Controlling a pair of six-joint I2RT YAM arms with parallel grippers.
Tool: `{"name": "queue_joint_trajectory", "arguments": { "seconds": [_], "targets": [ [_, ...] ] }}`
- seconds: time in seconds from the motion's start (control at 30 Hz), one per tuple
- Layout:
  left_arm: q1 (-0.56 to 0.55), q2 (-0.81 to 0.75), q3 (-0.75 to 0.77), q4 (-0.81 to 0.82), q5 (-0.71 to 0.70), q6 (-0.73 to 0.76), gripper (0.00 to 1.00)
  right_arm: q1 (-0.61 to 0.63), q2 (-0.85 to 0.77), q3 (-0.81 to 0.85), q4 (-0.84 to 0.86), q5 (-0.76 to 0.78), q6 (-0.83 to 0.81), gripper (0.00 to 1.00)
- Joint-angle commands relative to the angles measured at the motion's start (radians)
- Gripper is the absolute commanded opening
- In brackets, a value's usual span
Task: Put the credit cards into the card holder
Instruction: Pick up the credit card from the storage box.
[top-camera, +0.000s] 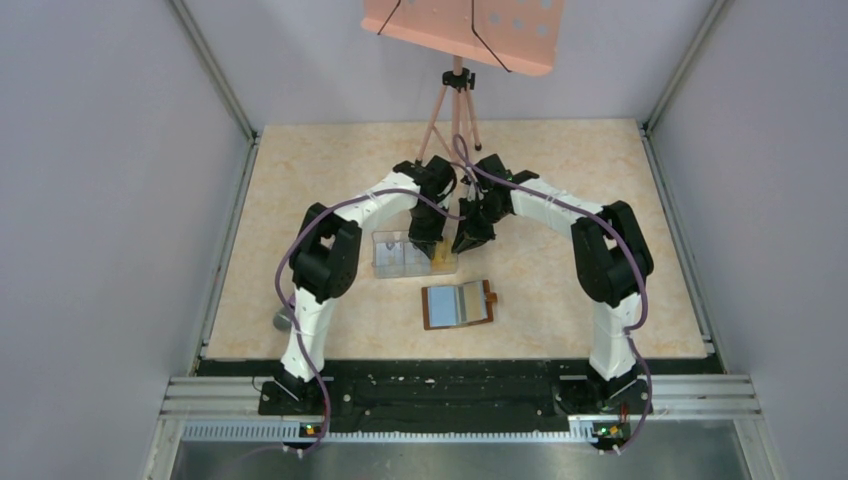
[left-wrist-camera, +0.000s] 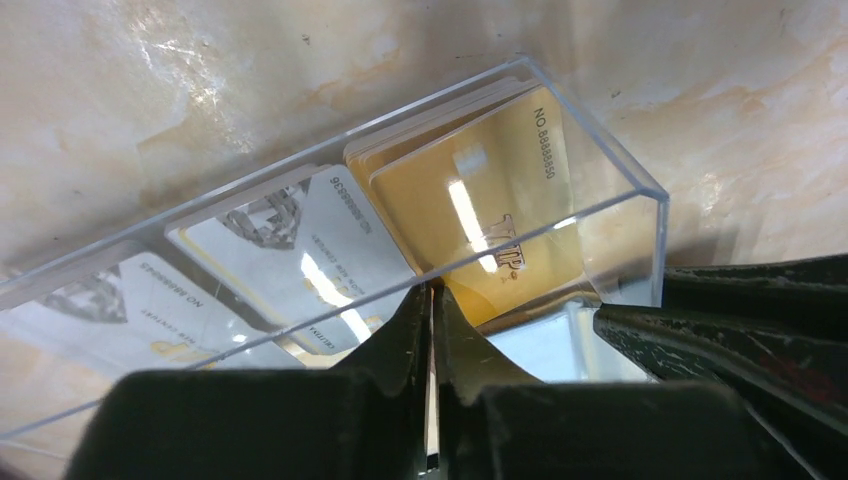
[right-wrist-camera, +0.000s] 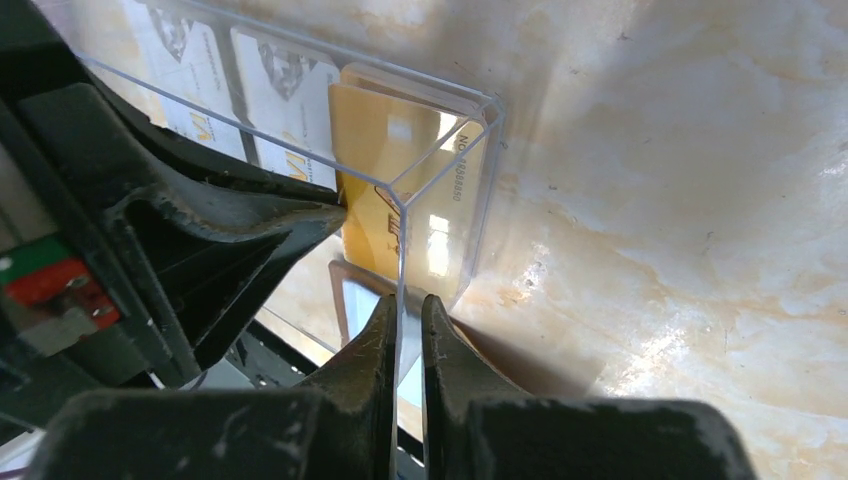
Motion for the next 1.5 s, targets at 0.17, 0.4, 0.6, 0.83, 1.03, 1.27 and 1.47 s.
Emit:
{"name": "queue_joint_trajectory", "arguments": {
  "seconds": [0.17,0.4,0.6,0.83,1.03,1.27,1.47],
  "targets": [
    [-0.030,-0.054,0.047,0.055,0.056,0.005,0.00,0.016,-0.010,-0.004,0.028,-0.060,-0.014,0.00],
    [-0.029,-0.116,-0.009,0.145,0.141,-0.033,0.01,0.015,-0.013,-0.012,0.030,-0.060,-0.015,0.00],
    [-0.029,-0.116,-0.008,0.134,0.141,-0.037,0.06,0.015,-0.018,-0.017,0.029,-0.060,-0.015,0.00],
    [-0.018,-0.138,-0.071,0.230,0.246,-0.087,0.19,0.016,-0.024,-0.020,0.029,-0.057,-0.018,0.00],
    [-0.011,-0.130,-0.117,0.268,0.269,-0.111,0.21,0.015,-0.028,-0.024,0.029,-0.057,-0.017,0.00],
    [-0.004,-0.139,-0.128,0.249,0.225,-0.101,0.06,0.016,-0.030,-0.022,0.029,-0.055,-0.019,0.00],
    [0.019,-0.189,-0.154,0.261,0.207,-0.125,0.00,0.015,-0.030,-0.019,0.028,-0.054,-0.018,0.00]
  ]
}}
